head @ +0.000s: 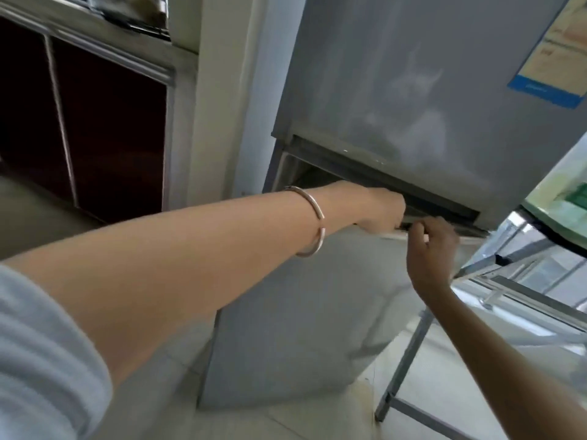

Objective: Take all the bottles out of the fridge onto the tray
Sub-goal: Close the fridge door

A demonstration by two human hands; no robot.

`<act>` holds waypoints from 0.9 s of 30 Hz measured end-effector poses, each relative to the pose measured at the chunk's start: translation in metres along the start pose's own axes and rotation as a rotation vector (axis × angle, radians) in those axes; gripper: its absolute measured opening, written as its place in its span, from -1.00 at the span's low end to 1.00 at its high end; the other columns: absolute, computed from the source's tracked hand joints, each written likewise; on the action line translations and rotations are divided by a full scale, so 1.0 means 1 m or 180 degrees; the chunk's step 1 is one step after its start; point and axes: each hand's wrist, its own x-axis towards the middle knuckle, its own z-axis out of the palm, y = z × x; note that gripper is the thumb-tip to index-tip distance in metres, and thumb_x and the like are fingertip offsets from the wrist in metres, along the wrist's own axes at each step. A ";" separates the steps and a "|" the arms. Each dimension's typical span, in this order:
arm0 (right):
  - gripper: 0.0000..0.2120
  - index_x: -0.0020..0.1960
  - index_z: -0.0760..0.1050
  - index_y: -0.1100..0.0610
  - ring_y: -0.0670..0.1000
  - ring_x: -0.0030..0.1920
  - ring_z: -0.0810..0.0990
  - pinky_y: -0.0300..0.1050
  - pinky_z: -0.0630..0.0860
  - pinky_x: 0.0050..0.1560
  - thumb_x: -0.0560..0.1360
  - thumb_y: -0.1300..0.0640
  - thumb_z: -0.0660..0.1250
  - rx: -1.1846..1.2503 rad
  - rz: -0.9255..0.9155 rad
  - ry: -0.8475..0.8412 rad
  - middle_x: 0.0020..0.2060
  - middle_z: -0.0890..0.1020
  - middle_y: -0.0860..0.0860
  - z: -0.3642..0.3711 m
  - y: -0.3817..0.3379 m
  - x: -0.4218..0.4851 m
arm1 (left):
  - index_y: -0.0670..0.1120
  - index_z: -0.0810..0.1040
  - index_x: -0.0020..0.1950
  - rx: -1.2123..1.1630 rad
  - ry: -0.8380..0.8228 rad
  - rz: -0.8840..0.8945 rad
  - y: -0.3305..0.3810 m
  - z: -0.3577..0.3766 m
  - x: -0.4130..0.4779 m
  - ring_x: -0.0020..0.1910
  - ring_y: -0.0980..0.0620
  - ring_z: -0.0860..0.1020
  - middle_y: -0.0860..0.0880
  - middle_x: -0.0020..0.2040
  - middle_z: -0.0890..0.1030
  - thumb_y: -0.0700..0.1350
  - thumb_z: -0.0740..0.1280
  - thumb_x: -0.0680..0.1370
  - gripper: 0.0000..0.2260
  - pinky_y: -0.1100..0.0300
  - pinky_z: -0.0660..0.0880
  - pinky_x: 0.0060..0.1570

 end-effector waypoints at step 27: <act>-0.15 0.54 0.09 0.25 0.25 0.47 0.19 0.13 -0.07 0.54 0.41 -0.19 0.22 -0.2201 -0.0765 -0.1126 0.45 0.29 0.21 0.069 0.026 0.034 | -0.09 -0.28 0.57 0.1068 0.0833 -0.0556 -0.081 0.067 0.048 0.57 -0.03 -0.25 -0.04 0.59 -0.25 0.07 0.33 0.44 -0.05 -0.09 -0.08 0.53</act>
